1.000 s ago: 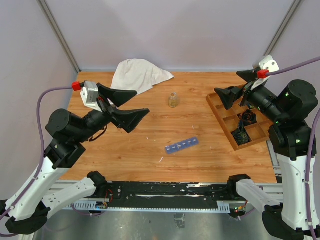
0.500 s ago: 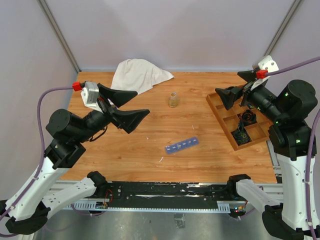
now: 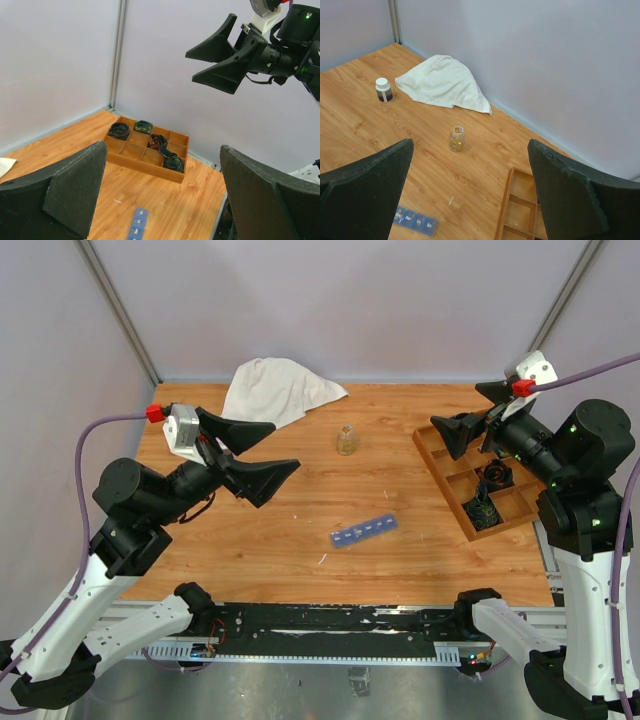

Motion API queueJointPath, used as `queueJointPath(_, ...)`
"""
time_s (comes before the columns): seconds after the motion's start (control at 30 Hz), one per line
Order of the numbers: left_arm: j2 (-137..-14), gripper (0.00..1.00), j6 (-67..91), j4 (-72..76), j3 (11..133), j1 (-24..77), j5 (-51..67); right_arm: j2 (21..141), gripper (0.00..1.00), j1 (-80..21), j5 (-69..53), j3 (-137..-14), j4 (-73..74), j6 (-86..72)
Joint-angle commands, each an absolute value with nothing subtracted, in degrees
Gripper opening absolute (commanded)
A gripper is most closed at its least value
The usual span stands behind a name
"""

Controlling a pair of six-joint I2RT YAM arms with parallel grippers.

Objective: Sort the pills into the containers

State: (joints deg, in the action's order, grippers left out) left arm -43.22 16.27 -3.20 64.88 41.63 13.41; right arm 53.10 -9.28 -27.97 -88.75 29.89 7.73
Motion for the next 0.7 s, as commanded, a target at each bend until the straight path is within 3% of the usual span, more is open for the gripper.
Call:
queueJointPath(0.0,-42.7,0.99,15.2,-3.0,64.4,41.3,14.2,52.7,0.98,-7.2,-27.2,-88.6,29.5,8.3)
queueJointPath(0.67,-42.6,0.99,14.9,-3.6,63.8,41.3,14.2,52.2,0.98,-7.0,-27.0,-86.9,29.0,9.1)
